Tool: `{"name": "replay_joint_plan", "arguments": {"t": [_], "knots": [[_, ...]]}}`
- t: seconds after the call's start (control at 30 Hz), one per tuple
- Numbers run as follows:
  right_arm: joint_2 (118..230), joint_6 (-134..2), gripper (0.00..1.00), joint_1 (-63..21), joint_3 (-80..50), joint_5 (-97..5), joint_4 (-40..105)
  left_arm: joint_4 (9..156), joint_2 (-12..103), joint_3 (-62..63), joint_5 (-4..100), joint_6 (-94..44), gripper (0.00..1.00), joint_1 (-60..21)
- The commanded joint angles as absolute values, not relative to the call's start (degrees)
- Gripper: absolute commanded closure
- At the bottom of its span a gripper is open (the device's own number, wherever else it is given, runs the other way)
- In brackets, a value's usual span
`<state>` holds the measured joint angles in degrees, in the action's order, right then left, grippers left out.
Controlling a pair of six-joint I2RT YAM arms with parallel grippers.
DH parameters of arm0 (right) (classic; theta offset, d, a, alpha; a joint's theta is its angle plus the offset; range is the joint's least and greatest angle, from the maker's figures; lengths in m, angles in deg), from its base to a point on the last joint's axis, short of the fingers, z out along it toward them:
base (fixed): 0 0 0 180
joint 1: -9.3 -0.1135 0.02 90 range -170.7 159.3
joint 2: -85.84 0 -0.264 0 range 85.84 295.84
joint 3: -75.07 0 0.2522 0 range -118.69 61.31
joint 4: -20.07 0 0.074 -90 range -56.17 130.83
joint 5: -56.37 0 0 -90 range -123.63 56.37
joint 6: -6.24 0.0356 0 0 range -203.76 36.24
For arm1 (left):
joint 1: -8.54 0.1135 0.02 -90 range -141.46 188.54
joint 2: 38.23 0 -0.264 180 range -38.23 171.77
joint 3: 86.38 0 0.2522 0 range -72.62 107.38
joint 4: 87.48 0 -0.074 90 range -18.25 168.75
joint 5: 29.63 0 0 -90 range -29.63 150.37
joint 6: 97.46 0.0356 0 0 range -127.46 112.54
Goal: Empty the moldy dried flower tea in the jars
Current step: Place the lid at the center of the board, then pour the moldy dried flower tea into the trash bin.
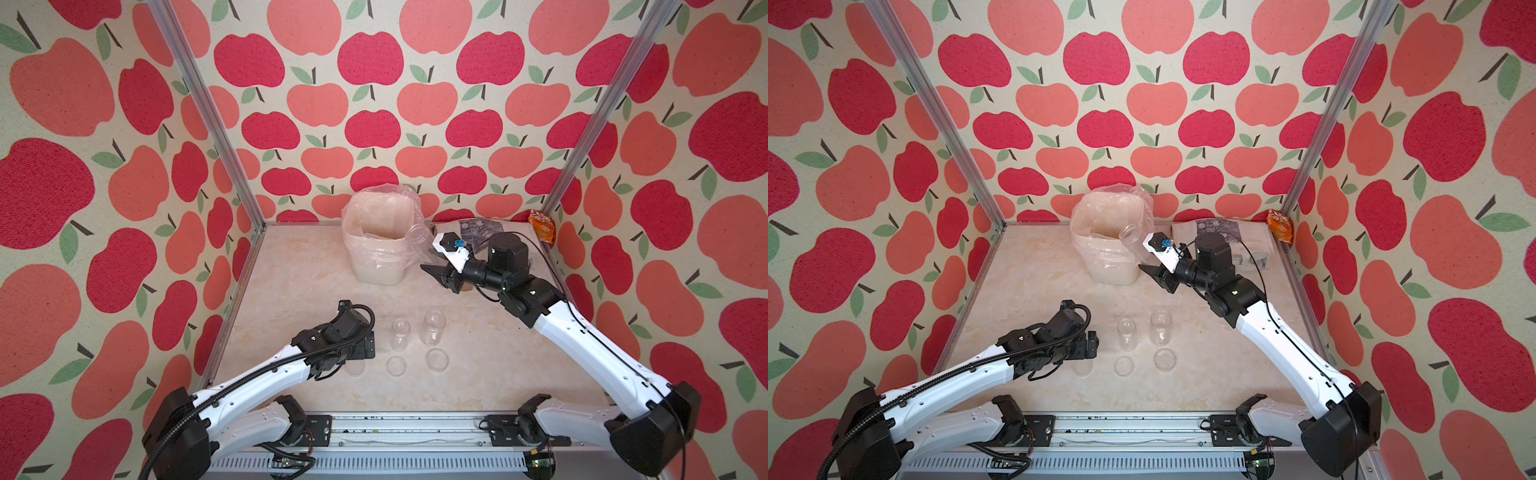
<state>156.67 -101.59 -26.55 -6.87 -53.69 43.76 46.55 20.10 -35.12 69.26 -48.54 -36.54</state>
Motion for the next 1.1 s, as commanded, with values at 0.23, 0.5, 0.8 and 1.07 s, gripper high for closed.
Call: {"name": "replay_joint_plan", "arguments": {"t": [0.23, 0.5, 0.8, 1.07], "knots": [[168.1, -106.3, 1.0, -25.5, -27.5, -43.0, 61.9, 57.4, 17.5, -33.7, 66.4, -39.7, 0.01, -26.6], [177.7, -111.6, 1.0, -25.0, -41.5, -36.9, 70.8, 64.4, 21.7, -33.3, 64.1, -38.1, 0.0, -25.0], [189.8, -120.4, 1.0, -25.1, -58.9, -28.1, 81.4, 67.6, 23.9, -33.3, 61.8, -38.6, 0.01, -25.0], [197.9, -130.1, 1.0, -25.5, -70.6, -20.4, 88.5, 67.9, 25.9, -33.2, 60.9, -38.6, 0.0, -25.0]]}}
